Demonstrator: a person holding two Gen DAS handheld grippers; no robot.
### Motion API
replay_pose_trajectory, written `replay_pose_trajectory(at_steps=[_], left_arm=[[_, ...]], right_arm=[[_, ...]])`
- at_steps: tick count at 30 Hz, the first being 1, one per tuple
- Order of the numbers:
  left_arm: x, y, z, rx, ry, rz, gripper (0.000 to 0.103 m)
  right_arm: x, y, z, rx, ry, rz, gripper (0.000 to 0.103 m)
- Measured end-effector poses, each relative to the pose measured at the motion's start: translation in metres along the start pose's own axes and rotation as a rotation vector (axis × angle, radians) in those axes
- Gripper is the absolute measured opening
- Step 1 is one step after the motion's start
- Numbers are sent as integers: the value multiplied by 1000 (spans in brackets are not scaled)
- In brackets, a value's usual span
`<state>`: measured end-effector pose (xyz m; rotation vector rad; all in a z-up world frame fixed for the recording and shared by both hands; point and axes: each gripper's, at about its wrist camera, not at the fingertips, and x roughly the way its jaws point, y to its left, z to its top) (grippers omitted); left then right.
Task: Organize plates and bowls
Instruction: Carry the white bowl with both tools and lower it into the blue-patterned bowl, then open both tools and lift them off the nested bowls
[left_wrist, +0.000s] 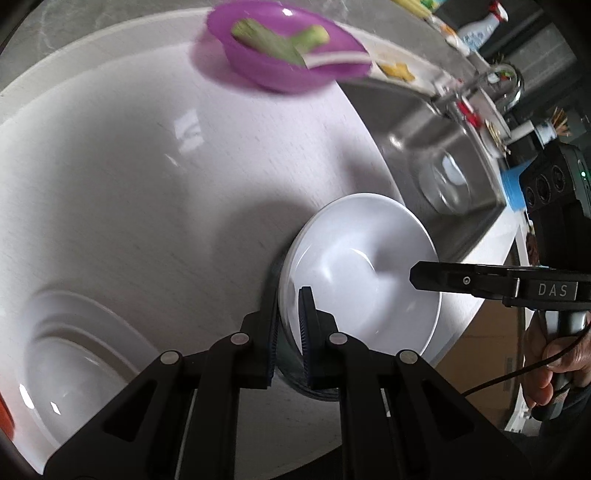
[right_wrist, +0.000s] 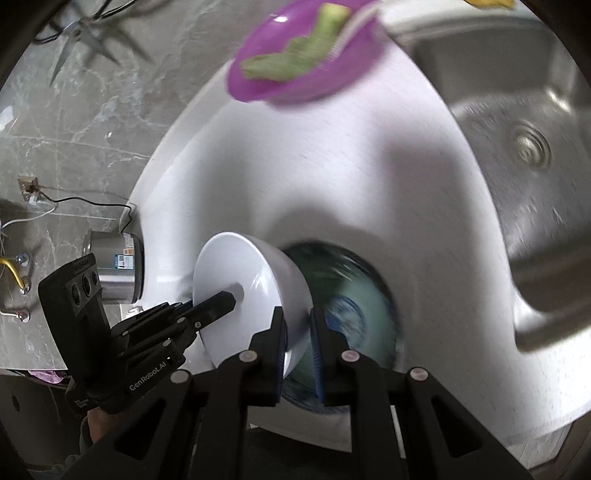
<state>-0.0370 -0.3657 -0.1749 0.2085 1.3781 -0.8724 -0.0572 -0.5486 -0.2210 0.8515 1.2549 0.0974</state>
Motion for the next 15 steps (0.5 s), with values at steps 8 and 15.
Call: replay_pose_trajectory(at_steps=[8, 15], left_arm=[[31, -16, -15, 4, 35, 33, 9], [44, -9, -9, -17, 36, 62, 9]], right_arm=[[8, -29, -8, 28, 29, -12, 15], [17, -32, -8, -5, 50, -32, 15]])
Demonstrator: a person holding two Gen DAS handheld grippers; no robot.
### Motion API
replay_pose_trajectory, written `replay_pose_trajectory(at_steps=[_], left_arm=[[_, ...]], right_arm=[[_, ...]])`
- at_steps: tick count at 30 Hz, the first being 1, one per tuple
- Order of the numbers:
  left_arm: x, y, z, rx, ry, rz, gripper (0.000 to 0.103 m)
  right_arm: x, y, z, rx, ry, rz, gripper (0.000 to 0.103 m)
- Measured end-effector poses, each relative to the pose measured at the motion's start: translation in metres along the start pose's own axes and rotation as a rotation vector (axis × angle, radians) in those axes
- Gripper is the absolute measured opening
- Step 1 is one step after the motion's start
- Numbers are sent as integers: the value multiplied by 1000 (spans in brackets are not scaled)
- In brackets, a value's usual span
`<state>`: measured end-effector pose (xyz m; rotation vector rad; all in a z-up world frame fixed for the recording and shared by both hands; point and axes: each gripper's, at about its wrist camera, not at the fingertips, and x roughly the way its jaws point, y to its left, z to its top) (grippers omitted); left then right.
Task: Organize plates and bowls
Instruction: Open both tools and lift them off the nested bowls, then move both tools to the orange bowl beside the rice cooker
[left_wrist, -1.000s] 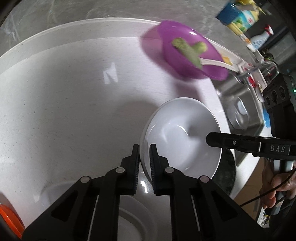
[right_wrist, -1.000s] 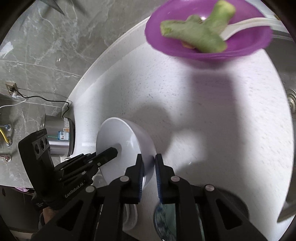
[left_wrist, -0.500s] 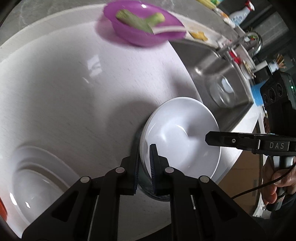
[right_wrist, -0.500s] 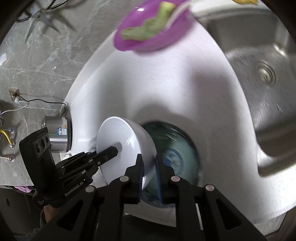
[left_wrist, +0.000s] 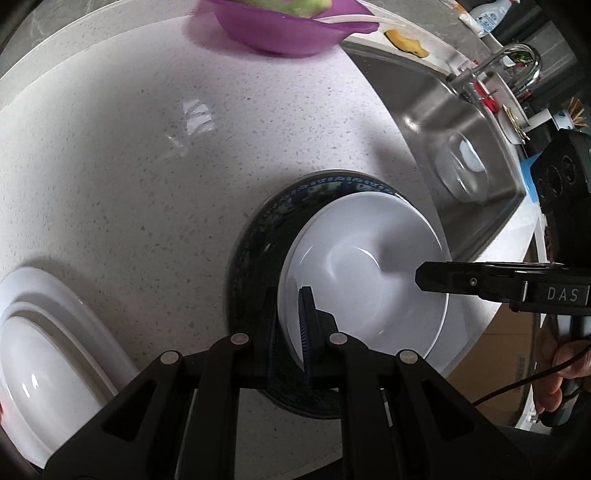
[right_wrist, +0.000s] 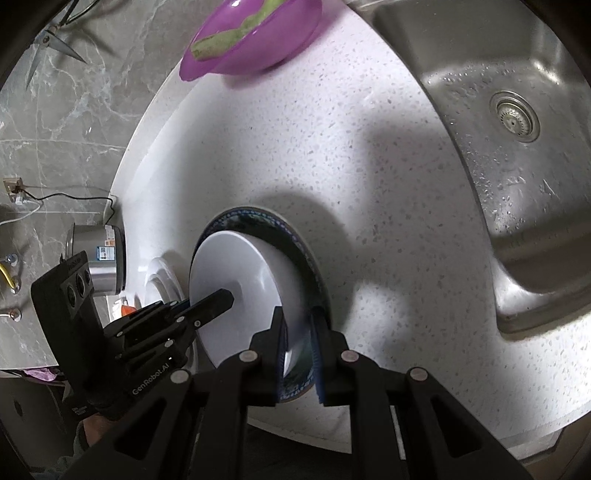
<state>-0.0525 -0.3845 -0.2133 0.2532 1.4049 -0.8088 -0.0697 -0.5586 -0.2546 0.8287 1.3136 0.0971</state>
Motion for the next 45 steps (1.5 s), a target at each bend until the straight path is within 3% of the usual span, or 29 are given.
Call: replay_pose_trajectory(at_steps=[8, 22, 25, 27, 29, 32, 35, 36, 38, 41, 42, 43, 44, 45], left_arm=[[-2, 6, 1, -28, -16, -12, 10], [-8, -4, -2, -3, -39, 47, 16], [-11, -6, -2, 2, -54, 37, 27], [-14, -10, -3, 14, -69, 33, 48], [-17, -13, -4, 15, -73, 12, 58], [-23, -16, -6, 14, -89, 10, 67], [-36, -12, -11, -4, -118, -1, 69], [-44, -9, -13, -19, -137, -17, 69], [-63, 0, -18, -57, -191, -62, 69], [-110, 27, -37, -129, -337, -110, 70], [-122, 38, -46, -159, -372, -125, 73], [-134, 55, -57, -207, -402, -145, 77], [-141, 71, -67, -253, -412, -159, 86], [-147, 95, -82, -323, -400, -163, 87]], right_arm=[[3, 11, 2, -59, -1, -56, 14], [5, 22, -1, -111, -10, -131, 12], [4, 21, 0, -115, -11, -134, 12], [2, 21, -1, -115, -16, -132, 13], [1, 22, -1, -113, -18, -123, 14], [-8, 22, -3, -118, -34, -117, 18], [-19, 24, -2, -126, -57, -115, 33], [-24, 25, -2, -130, -66, -116, 43], [-37, 28, -2, -134, -98, -69, 52], [-60, 41, 1, -139, -181, 64, 68], [-66, 46, 2, -141, -210, 114, 79], [-70, 54, 3, -144, -241, 176, 89], [-73, 64, 5, -154, -267, 230, 92], [-73, 81, 6, -184, -284, 285, 94]])
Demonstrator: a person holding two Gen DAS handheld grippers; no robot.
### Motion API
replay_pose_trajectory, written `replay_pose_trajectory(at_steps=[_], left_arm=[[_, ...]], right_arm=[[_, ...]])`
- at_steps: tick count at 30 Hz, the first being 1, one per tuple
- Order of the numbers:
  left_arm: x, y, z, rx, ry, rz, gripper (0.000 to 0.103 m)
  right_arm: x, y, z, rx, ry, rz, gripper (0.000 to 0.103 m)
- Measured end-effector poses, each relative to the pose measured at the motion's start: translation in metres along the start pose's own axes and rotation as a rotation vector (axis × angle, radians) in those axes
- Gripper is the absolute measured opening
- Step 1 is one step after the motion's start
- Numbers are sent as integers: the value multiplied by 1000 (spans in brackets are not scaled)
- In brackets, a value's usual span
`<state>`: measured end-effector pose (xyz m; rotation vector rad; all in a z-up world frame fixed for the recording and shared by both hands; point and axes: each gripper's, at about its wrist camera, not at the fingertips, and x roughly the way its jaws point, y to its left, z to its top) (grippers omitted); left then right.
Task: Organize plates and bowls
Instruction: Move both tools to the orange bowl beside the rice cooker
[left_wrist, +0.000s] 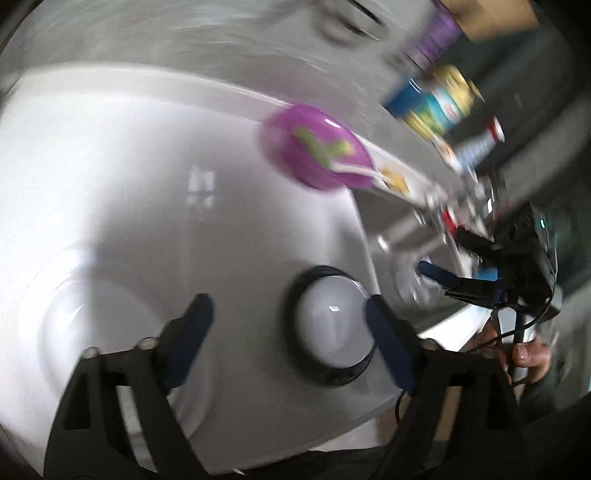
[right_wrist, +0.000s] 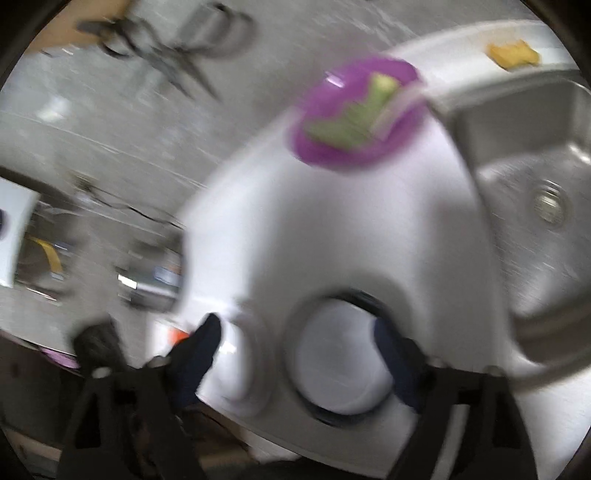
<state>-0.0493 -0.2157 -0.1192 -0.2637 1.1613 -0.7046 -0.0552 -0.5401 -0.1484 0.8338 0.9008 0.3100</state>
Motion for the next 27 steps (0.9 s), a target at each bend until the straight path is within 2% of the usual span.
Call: replay_pose_trajectory(at_steps=[2, 4, 5, 7, 9, 10, 13, 16, 19, 23, 27], left_arm=[[-20, 50, -15, -145, 60, 45, 87], [-43, 92, -31, -228, 67, 95, 87], [-59, 114, -38, -251, 47, 134, 87], [-88, 149, -45, -275, -29, 188, 87], [-122, 189, -45, -276, -111, 330, 87], [-133, 207, -45, -289, -127, 369, 87], [-157, 272, -40, -340, -123, 385, 87], [-166, 317, -37, -351, -81, 405, 87], [-170, 353, -31, -365, -71, 396, 87], [-172, 380, -24, -347, -49, 374, 87], [-160, 399, -25, -338, -26, 316, 87]], right_arm=[[16, 23, 2, -54, 15, 66, 94], [47, 57, -3, -116, 62, 156, 94], [63, 72, -6, -131, 93, 187, 94], [99, 101, -14, -165, 164, 197, 102], [137, 129, -22, -175, 208, 203, 102], [155, 142, -24, -168, 233, 217, 102], [222, 184, -32, -155, 310, 189, 102], [285, 221, -51, -208, 384, 139, 100], [341, 241, -72, -226, 463, 90, 97], [395, 247, -100, -260, 540, -32, 90], [420, 230, -118, -191, 597, -49, 84]])
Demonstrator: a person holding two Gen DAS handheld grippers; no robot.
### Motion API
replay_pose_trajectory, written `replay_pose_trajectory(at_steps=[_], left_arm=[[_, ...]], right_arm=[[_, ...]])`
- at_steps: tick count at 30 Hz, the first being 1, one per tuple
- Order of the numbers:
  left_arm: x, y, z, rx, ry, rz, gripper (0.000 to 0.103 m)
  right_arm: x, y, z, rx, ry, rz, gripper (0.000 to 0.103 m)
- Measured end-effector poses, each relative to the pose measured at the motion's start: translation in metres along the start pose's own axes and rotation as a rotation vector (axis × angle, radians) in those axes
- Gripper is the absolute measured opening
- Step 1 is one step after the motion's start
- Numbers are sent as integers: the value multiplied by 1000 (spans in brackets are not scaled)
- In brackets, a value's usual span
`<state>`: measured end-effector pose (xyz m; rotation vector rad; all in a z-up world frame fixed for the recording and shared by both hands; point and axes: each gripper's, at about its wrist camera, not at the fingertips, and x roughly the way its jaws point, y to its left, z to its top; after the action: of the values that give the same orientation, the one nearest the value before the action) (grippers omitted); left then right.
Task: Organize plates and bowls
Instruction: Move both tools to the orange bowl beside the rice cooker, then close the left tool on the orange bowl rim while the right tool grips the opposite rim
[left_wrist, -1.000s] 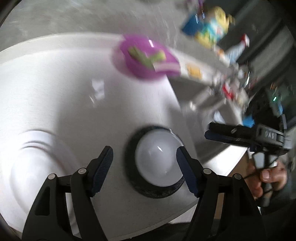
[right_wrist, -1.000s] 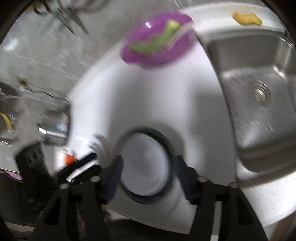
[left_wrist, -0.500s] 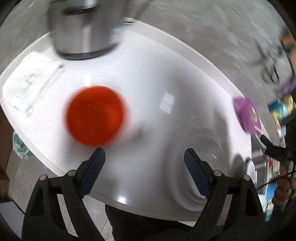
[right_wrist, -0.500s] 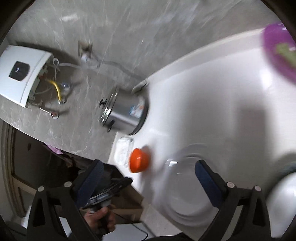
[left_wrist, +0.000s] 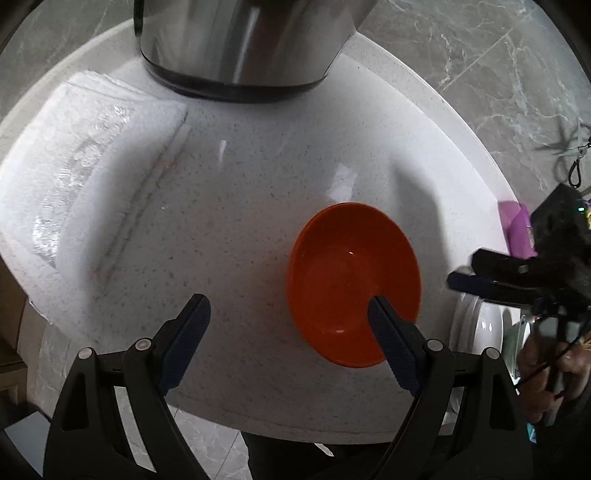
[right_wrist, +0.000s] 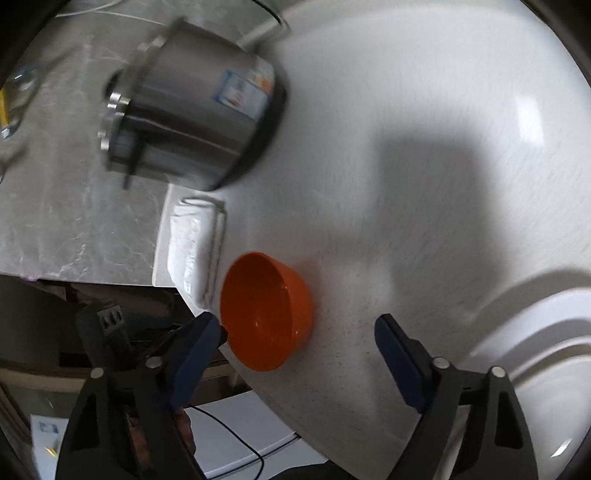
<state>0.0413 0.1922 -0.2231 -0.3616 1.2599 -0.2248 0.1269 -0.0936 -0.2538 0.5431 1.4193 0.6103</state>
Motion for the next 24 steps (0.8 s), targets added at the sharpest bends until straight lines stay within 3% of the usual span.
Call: replay_pose_trajectory(at_steps=[7, 9, 12, 15, 24], left_arm=[[22, 6, 14, 22, 30, -43, 84], [29, 6, 12, 27, 46, -47, 63], [39, 10, 11, 22, 66, -49, 54], [44, 11, 12, 18, 70, -55, 53], [49, 14, 17, 12, 70, -80, 53]], right_arm=[[18, 1, 0, 6, 20, 22, 74], [21, 6, 1, -5, 28, 24, 70], [27, 5, -1, -17, 37, -1, 67], [29, 1, -2, -11, 37, -25, 66], [35, -10, -1, 4, 59, -30, 47]])
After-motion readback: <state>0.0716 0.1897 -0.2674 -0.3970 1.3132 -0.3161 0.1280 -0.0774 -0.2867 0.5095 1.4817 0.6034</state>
